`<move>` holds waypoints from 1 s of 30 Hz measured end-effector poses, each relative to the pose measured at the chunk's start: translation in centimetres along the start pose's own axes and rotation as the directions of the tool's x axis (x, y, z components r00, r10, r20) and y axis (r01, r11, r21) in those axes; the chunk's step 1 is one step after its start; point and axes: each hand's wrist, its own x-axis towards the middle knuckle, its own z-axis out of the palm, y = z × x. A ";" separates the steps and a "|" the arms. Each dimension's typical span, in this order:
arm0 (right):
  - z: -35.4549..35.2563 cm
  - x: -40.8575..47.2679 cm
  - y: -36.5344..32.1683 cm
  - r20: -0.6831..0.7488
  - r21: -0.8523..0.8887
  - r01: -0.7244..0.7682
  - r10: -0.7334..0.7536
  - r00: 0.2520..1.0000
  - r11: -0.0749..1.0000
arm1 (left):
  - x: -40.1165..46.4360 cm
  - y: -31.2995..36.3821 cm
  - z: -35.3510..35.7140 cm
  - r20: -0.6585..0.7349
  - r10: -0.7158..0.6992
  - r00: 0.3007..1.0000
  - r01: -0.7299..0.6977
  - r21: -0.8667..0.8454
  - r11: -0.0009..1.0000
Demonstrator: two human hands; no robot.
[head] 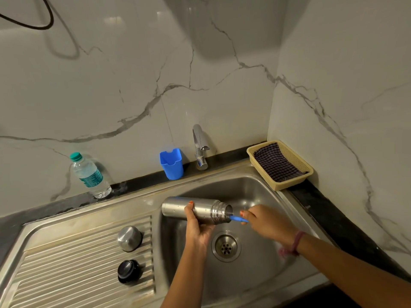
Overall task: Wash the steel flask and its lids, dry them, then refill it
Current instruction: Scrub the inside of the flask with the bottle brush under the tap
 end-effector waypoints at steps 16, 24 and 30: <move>-1.6 1.4 0.6 0.284 -0.023 -0.035 0.040 0.958 0.999 | 1.2 1.7 -0.5 -0.012 0.075 0.997 -0.074 0.062 0.995; -3.8 1.0 2.4 0.524 0.226 -0.305 0.148 0.839 0.925 | 1.7 3.4 -0.4 -0.032 0.135 0.990 -0.132 0.091 0.987; -2.6 0.0 2.2 0.131 -0.219 0.204 -0.179 0.975 0.954 | 2.5 4.2 -0.2 -0.061 0.155 0.986 -0.148 0.100 0.984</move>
